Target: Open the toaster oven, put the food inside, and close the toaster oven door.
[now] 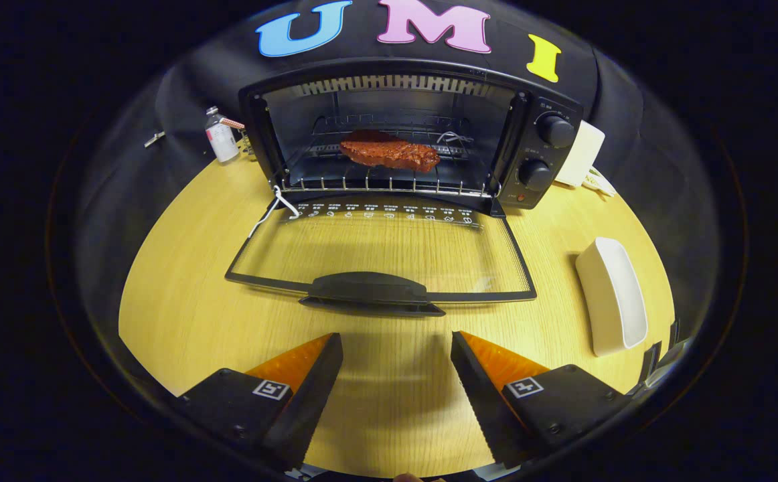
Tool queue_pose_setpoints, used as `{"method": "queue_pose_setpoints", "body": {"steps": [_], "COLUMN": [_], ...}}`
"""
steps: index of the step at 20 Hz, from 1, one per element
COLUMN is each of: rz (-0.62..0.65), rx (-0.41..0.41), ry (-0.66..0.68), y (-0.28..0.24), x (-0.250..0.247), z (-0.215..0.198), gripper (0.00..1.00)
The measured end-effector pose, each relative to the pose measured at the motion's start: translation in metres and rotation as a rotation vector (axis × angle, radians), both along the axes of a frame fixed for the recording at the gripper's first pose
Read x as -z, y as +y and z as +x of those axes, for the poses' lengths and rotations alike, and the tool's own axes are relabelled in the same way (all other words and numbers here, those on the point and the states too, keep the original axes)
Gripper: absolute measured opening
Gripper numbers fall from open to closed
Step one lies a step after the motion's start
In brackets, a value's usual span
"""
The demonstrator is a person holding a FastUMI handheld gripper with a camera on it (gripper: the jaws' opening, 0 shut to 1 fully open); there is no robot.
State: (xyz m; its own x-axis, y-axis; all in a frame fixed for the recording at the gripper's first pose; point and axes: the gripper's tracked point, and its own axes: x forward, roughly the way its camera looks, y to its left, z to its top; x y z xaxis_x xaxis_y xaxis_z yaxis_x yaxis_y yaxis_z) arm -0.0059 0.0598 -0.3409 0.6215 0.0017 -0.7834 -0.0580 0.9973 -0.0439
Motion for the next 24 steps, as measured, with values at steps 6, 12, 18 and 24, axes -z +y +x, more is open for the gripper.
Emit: {"method": "queue_pose_setpoints", "body": {"steps": [6,12,18,24], "rz": [0.046,0.045,0.059,0.076], "rx": [0.027,0.015,-0.051,-0.087], "ry": [-0.002,-0.027,-0.122,-0.281], "y": [0.009,0.011,0.012,0.014], "x": [0.005,-0.010,-0.049,-0.108], "z": [0.014,0.014,0.014,0.032], "gripper": [1.00,0.99,0.99,0.99]}}
